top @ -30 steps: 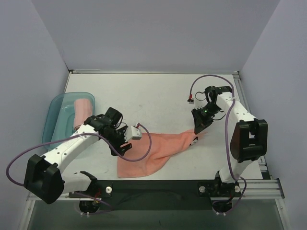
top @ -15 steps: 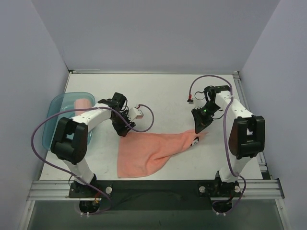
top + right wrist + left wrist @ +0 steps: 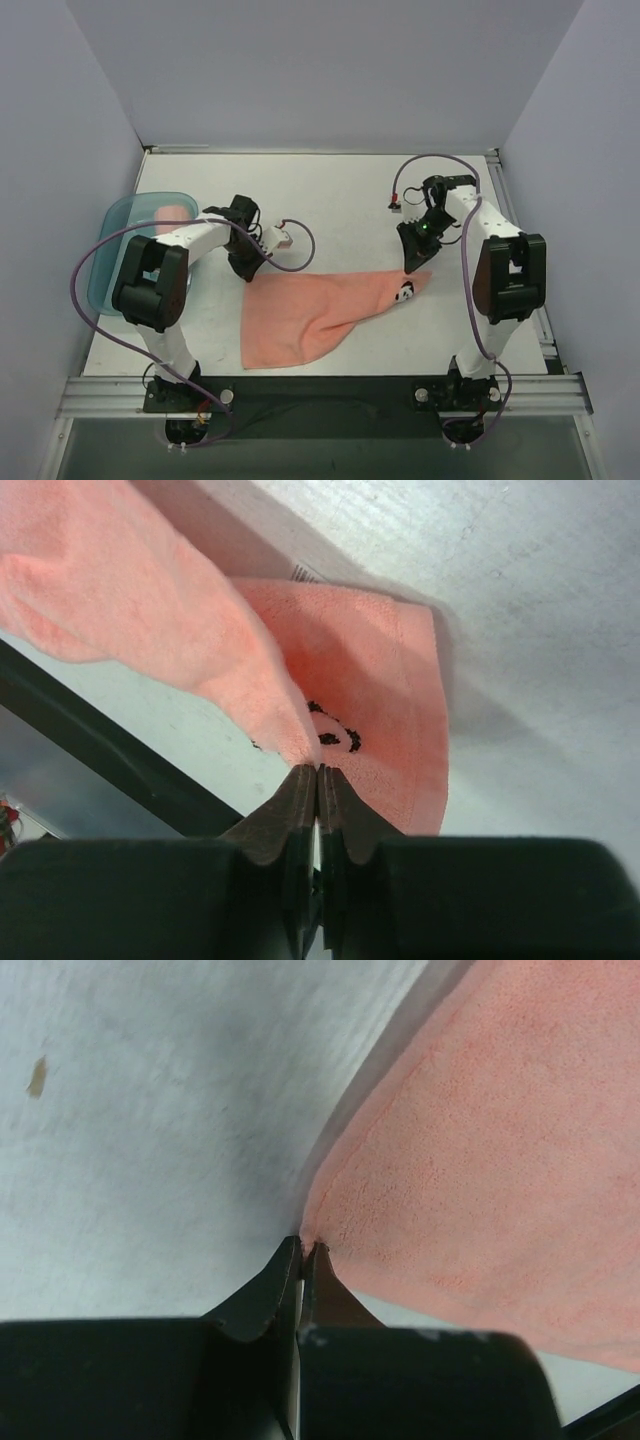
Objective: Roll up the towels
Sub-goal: Flatten the towel
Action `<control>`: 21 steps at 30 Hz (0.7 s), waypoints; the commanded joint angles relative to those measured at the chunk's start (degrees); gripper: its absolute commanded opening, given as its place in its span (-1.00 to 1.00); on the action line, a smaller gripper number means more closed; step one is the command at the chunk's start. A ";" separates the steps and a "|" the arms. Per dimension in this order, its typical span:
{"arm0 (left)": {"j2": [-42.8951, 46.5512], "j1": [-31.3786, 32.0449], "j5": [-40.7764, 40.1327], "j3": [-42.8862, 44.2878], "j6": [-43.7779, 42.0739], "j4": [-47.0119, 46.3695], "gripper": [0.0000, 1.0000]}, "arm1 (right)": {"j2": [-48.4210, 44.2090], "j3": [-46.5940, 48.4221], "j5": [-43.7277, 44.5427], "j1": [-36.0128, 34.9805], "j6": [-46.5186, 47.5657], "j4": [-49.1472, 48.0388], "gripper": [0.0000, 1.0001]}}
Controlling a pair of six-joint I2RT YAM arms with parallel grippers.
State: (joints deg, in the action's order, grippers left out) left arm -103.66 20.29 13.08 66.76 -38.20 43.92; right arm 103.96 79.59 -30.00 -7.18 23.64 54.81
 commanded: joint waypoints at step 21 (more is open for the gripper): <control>-1.99 -5.35 -2.36 7.68 -1.36 4.59 -1.00 | 12.05 7.24 -5.24 6.39 3.52 0.39 0.26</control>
State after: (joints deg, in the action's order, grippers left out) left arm -105.54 14.90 10.31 72.16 -39.44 47.20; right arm 114.41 84.90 -32.25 -0.47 27.09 52.62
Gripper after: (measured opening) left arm 0.045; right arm 0.631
